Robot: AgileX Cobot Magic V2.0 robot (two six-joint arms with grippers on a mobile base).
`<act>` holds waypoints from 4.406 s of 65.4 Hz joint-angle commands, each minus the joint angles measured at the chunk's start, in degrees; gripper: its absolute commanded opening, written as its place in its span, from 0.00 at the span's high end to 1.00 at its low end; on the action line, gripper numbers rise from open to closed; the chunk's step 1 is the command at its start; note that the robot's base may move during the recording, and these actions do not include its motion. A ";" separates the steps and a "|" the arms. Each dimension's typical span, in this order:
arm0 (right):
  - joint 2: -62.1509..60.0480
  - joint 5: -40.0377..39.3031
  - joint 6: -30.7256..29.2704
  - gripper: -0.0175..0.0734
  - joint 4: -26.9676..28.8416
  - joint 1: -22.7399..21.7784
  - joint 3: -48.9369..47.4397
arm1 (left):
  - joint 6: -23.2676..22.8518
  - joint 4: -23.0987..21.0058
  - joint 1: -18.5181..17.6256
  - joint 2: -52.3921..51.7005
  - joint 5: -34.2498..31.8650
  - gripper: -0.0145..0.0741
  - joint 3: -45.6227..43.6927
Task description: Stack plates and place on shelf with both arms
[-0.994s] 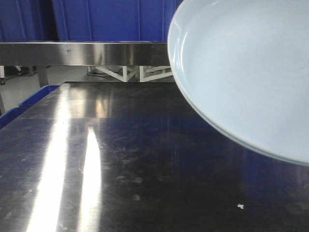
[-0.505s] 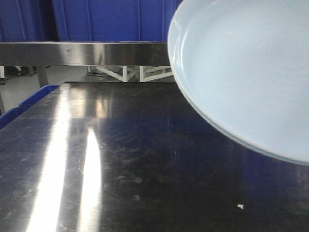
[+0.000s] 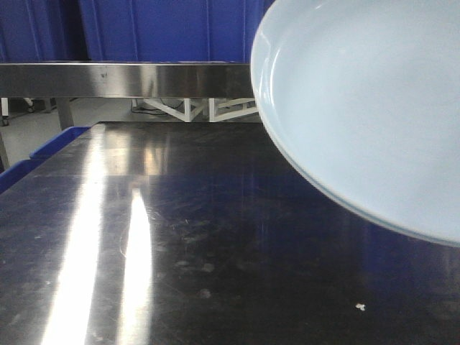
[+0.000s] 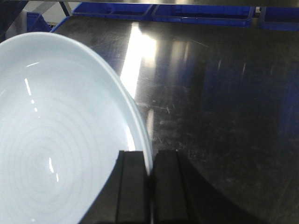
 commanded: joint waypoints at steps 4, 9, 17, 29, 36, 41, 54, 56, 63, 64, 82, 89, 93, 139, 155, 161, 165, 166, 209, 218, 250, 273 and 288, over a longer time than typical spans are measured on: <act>-0.05 -5.75 -0.18 0.79 0.25 -0.29 -1.73 | -0.10 -0.25 -0.30 0.01 -4.97 0.74 -1.76; -0.05 -5.75 -0.18 0.79 0.25 -0.29 -1.73 | -0.10 -0.25 -0.30 0.01 -4.97 0.74 -1.76; -0.05 -5.75 -0.18 0.79 0.25 -0.29 -1.73 | -0.10 -0.25 -0.30 0.01 -4.97 0.74 -1.76; -0.05 -5.75 -0.18 0.79 0.25 -0.29 -1.73 | -0.10 -0.25 -0.30 0.01 -4.97 0.74 -1.76; -0.05 -5.75 -0.18 0.79 0.25 -0.29 -1.73 | -0.10 -0.25 -0.30 0.01 -4.97 0.74 -1.76; -0.05 -5.75 -0.18 0.79 0.25 -0.29 -1.73 | -0.10 -0.25 -0.30 0.01 -4.97 0.74 -1.76; -0.05 -5.75 -0.18 0.79 0.25 -0.29 -1.73 | -0.10 -0.25 -0.30 0.01 -4.97 0.74 -1.76; -0.05 -5.75 -0.18 0.79 0.25 -0.29 -1.73 | -0.10 -0.25 -0.30 0.01 -4.97 0.74 -1.76; -0.05 -5.75 -0.18 0.79 0.25 -0.29 -1.73 | -0.10 -0.25 -0.30 0.01 -4.97 0.74 -1.76; -0.05 -5.75 -0.18 0.79 0.25 -0.29 -1.73 | -0.10 -0.25 -0.30 0.01 -4.97 0.74 -1.76; -0.05 -5.75 -0.18 0.79 0.25 -0.29 -1.73 | -0.10 -0.25 -0.30 0.01 -4.97 0.74 -1.76; -0.05 -5.75 -0.18 0.79 0.25 -0.29 -1.73 | -0.10 -0.25 -0.30 0.01 -4.97 0.74 -1.76; -0.05 -5.75 -0.18 0.79 0.25 -0.29 -1.73 | -0.10 -0.25 -0.30 0.01 -4.97 0.74 -1.76; -0.05 -5.75 -0.18 0.79 0.25 -0.29 -1.73 | -0.10 -0.25 -0.30 0.01 -4.97 0.74 -1.76; -0.05 -5.75 -0.18 0.79 0.25 -0.29 -1.73 | -0.10 -0.25 -0.30 0.01 -4.97 0.74 -1.76; -0.05 -5.75 -0.18 0.79 0.25 -0.29 -1.73 | -0.10 -0.25 -0.30 0.01 -4.97 0.74 -1.76; -0.05 -5.75 -0.18 0.79 0.25 -0.29 -1.73 | -0.10 -0.25 -0.30 0.01 -4.97 0.74 -1.76; -0.05 -5.75 -0.18 0.79 0.25 -0.29 -1.73 | -0.10 -0.25 -0.30 0.01 -4.97 0.74 -1.76; -0.05 -5.69 -0.18 0.79 0.25 -0.29 -1.73 | -0.10 -0.25 -0.30 0.01 -4.97 0.74 -1.76; -0.05 -5.69 -0.18 0.79 0.25 -0.29 -1.73 | -0.10 -0.25 -0.30 0.01 -4.97 0.74 -1.76; -0.05 -5.69 -0.18 0.79 0.25 -0.29 -1.73 | -0.10 -0.25 -0.30 0.01 -4.97 0.74 -1.76; -0.05 -5.57 -0.18 0.79 0.25 -0.29 -1.73 | -0.10 -0.25 -0.30 0.01 -4.97 0.74 -1.76; -0.05 -5.57 -0.18 0.79 0.25 -0.29 -1.73 | -0.10 -0.25 -0.30 0.01 -4.97 0.74 -1.76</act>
